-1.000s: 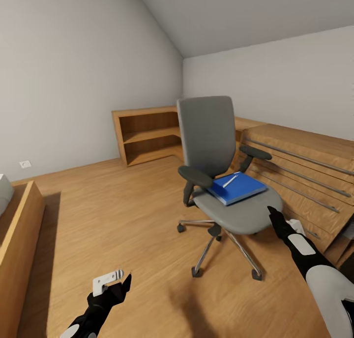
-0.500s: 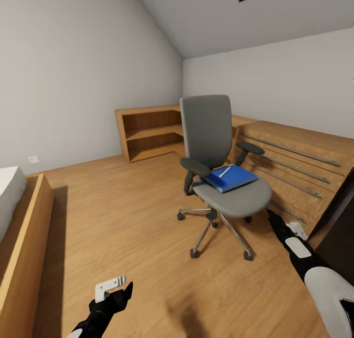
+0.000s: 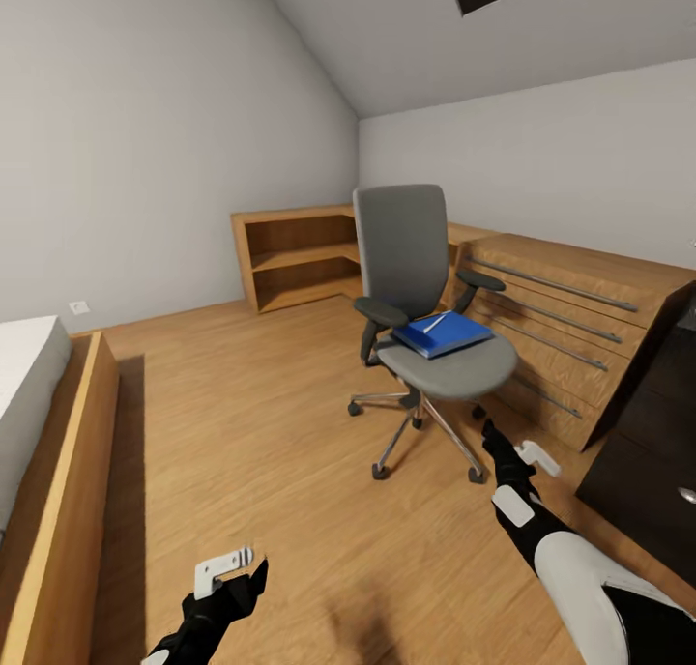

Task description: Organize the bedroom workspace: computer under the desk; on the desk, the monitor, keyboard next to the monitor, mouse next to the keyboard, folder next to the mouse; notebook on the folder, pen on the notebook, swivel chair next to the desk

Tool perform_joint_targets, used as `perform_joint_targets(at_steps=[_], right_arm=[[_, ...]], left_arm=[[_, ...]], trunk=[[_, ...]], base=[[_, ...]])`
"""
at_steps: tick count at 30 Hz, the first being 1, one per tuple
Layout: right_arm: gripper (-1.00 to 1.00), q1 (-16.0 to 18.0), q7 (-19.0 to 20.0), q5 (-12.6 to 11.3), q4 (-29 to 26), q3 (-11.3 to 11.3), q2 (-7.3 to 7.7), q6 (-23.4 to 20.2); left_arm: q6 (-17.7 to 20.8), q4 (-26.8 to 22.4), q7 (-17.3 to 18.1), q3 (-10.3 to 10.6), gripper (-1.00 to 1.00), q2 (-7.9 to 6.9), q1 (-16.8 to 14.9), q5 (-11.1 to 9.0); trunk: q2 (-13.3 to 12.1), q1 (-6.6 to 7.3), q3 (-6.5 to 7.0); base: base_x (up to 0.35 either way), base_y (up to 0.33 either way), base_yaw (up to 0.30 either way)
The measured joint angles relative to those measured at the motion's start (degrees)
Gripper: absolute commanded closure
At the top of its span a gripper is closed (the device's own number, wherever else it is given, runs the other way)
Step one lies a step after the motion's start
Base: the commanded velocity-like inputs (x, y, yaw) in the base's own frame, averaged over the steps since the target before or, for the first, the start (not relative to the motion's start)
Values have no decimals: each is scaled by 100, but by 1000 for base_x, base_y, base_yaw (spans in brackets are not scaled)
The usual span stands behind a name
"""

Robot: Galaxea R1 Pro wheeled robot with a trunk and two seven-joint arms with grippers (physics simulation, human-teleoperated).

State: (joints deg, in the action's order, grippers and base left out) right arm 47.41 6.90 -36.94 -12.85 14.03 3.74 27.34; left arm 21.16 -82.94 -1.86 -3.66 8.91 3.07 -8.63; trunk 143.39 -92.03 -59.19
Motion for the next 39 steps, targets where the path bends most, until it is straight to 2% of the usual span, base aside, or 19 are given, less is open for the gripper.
perform_joint_targets(at_steps=[5,11,15,17,20,22,29,33,36,38,39], right_arm=[[-100,-1,-3,76,409,0,-120,464],[-100,-2,-26,70,846,-36,-230,737],[-100,-14,-34,69,1045,-32,-244,836],[-100,-120,-27,70,1130,-28,-260,1086],[-100,-337,-18,119,1155,-34,-276,1380],[-100,-453,-16,201,1162,-36,-280,1517],[-100,-876,-18,914,1189,-28,-284,1976],[-100,-1139,-21,1127,1201,-8,-281,2234],[-100,-1448,-28,1237,1214,-1,-272,2891],[-100,-1572,-29,1248,1233,-2,-268,3094],[-100,-1761,-30,1234,1262,20,-258,3230]], left_arm=[[-9,245,14,7,-100,-13,0,6],[-10,440,12,2,-100,-22,0,-4],[-12,695,12,7,-100,-23,0,-7],[-13,1039,3,-8,-100,-33,0,-8],[-14,1280,-34,-23,-100,-72,0,-5],[-16,1360,-90,-32,-100,-97,-1,-5],[-101,1905,-502,-60,-100,-150,-1,-20],[-422,2154,-570,-71,-100,-155,-1,-23],[-1263,2665,-587,-74,-100,-171,-1,-17],[-1542,2956,-596,-57,-100,-179,-2,-10],[-1788,3256,-608,-4,-100,-175,-1,44]], trunk=[[0,1,0],[-8,17,132],[-13,27,221],[-16,32,265],[-96,78,324],[-176,122,360],[-457,276,485],[-618,364,557],[-738,430,611],[-818,473,647],[-858,495,663]], base=[[-42,0,0],[-8,0,0],[-2,0,0],[0,0,0],[0,0,0],[0,0,0],[0,0,0],[0,0,0],[0,0,0],[0,0,0],[0,0,0]])
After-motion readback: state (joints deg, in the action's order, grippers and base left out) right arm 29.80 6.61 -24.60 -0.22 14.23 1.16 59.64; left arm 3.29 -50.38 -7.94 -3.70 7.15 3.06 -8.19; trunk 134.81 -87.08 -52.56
